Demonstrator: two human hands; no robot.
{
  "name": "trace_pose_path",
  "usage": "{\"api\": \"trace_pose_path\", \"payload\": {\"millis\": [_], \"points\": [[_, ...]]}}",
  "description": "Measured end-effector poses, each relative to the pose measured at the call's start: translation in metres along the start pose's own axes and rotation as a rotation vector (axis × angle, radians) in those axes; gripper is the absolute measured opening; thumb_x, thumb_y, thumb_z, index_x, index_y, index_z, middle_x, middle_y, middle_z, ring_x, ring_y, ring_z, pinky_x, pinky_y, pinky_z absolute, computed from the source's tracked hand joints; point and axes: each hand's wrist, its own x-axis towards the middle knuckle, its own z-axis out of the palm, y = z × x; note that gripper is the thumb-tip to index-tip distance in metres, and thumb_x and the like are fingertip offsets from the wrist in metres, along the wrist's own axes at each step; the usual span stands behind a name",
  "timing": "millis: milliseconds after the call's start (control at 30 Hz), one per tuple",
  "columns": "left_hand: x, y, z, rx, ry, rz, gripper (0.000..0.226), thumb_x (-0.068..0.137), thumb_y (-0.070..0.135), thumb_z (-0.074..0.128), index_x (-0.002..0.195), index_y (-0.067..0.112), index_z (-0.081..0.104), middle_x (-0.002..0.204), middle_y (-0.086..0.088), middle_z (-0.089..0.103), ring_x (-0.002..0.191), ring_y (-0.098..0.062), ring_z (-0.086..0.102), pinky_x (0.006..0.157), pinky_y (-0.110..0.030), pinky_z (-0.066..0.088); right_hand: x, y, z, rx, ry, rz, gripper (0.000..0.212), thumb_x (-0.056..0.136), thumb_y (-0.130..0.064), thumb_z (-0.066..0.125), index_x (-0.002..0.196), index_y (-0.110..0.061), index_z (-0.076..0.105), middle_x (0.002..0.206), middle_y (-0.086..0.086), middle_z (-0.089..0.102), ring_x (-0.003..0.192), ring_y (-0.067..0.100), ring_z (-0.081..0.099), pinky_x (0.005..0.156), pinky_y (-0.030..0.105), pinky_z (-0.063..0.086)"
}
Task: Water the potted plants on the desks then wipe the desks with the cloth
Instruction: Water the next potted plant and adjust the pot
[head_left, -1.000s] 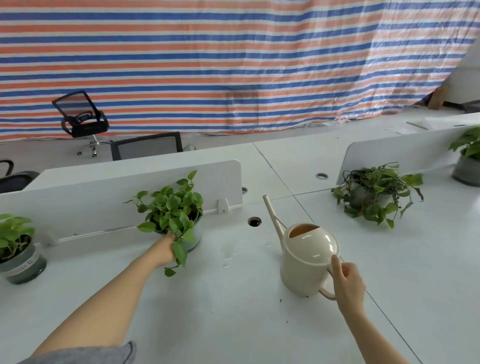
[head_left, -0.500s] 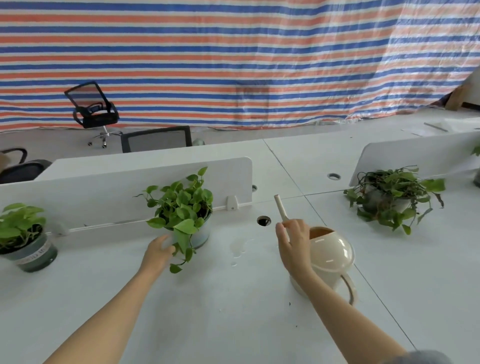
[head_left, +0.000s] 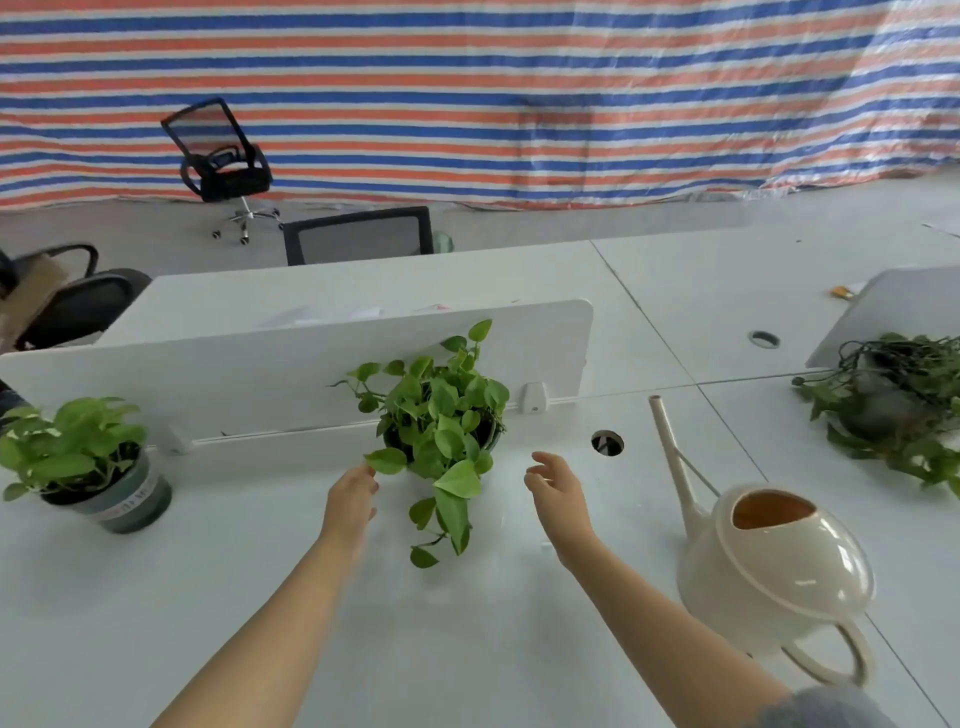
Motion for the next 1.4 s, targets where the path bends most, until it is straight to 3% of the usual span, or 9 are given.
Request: {"api": "trace_pose_path", "payload": {"millis": [300,467,667,800,1033,1100,1200,1267,1400], "points": [[0.062,0.020,0.026,-0.494,-0.084,-0.105,0.024,0.093,0.014,0.039,0.099,0.006,0.061,0.085,-0.009,0.059,0.083,-0.023,0.056,0.084,-0.036,0.046,0.038,-0.006,0.032,0.136,0.053,0.021,0.046,0.091,-0.004,0.037,0.135,-0.019,0.037,0.114,0.002,0.058,0.110,0.022,0.054,0.100,0.039,0.041],[0.069,0.017,0.029,-0.491,-0.183,-0.054,0.035,0.090,0.025,0.026,0.064,0.016,0.047,0.056,0.001,0.057,0.070,-0.017,0.049,0.064,-0.029,0.041,0.038,0.001,0.046,0.145,0.072,-0.047,0.045,0.094,-0.015,0.039,0.138,-0.023,0.033,0.106,0.003,0.062,0.109,0.020,0.055,0.102,0.037,0.038],[0.043,-0.001,0.023,-0.355,-0.215,0.080,0.048,0.093,0.027,0.014,0.099,0.016,0.061,0.093,-0.002,0.066,0.095,-0.019,0.052,0.088,-0.034,0.040,0.049,-0.007,0.028,0.149,-0.076,0.026,0.052,0.098,-0.044,0.022,0.146,-0.029,0.011,0.137,0.000,0.047,0.138,0.024,0.029,0.116,0.046,0.017],[0.028,-0.018,0.004,-0.403,-0.218,0.000,0.055,0.095,0.035,0.011,0.140,0.014,0.036,0.135,-0.011,0.049,0.131,-0.023,0.039,0.114,-0.043,0.019,0.044,-0.012,0.017,0.161,-0.110,0.058,0.057,0.094,-0.055,0.013,0.147,-0.033,0.013,0.144,0.003,0.042,0.140,0.022,0.024,0.115,0.045,0.014],[0.041,0.002,0.020,-0.358,-0.234,0.000,0.051,0.095,0.041,0.011,0.124,0.021,0.048,0.139,-0.005,0.047,0.135,-0.019,0.036,0.114,-0.041,0.021,0.025,-0.009,0.033,0.291,-0.066,0.048,0.039,0.097,-0.039,0.030,0.133,-0.024,0.038,0.122,-0.002,0.043,0.112,0.014,0.044,0.091,0.024,0.038],[0.041,0.002,0.028,-0.350,-0.232,0.007,0.052,0.095,0.044,0.010,0.116,0.023,0.053,0.134,-0.007,0.051,0.133,-0.022,0.039,0.115,-0.041,0.023,0.022,-0.007,0.037,0.284,-0.080,0.032,0.049,0.096,-0.044,0.031,0.141,-0.026,0.029,0.133,-0.006,0.039,0.120,0.012,0.039,0.099,0.025,0.035],[0.027,-0.004,0.032,-0.317,-0.211,0.036,0.059,0.096,0.047,0.007,0.136,0.021,0.041,0.145,-0.001,0.041,0.138,-0.017,0.031,0.118,-0.044,0.017,0.020,-0.005,0.038,0.281,-0.104,0.007,0.065,0.087,-0.060,0.036,0.142,-0.028,0.025,0.135,-0.004,0.044,0.126,0.015,0.039,0.106,0.033,0.034],[0.012,-0.010,0.035,-0.246,-0.199,0.057,0.055,0.098,0.045,0.007,0.144,0.024,0.027,0.146,0.008,0.034,0.140,-0.010,0.024,0.117,-0.039,0.012,0.019,-0.012,0.038,0.274,-0.111,0.006,0.038,0.096,-0.044,0.029,0.133,-0.036,0.033,0.113,0.002,0.057,0.110,0.019,0.053,0.084,0.025,0.050],[-0.023,-0.034,0.042,0.005,-0.220,0.068,0.054,0.100,0.039,0.020,0.149,0.023,0.005,0.157,0.008,0.007,0.145,-0.011,0.008,0.117,-0.034,0.008,0.023,-0.023,0.032,0.254,-0.117,0.032,0.059,0.096,-0.051,0.017,0.148,-0.025,0.010,0.154,0.000,0.020,0.141,0.020,0.024,0.110,0.035,0.024]]}}
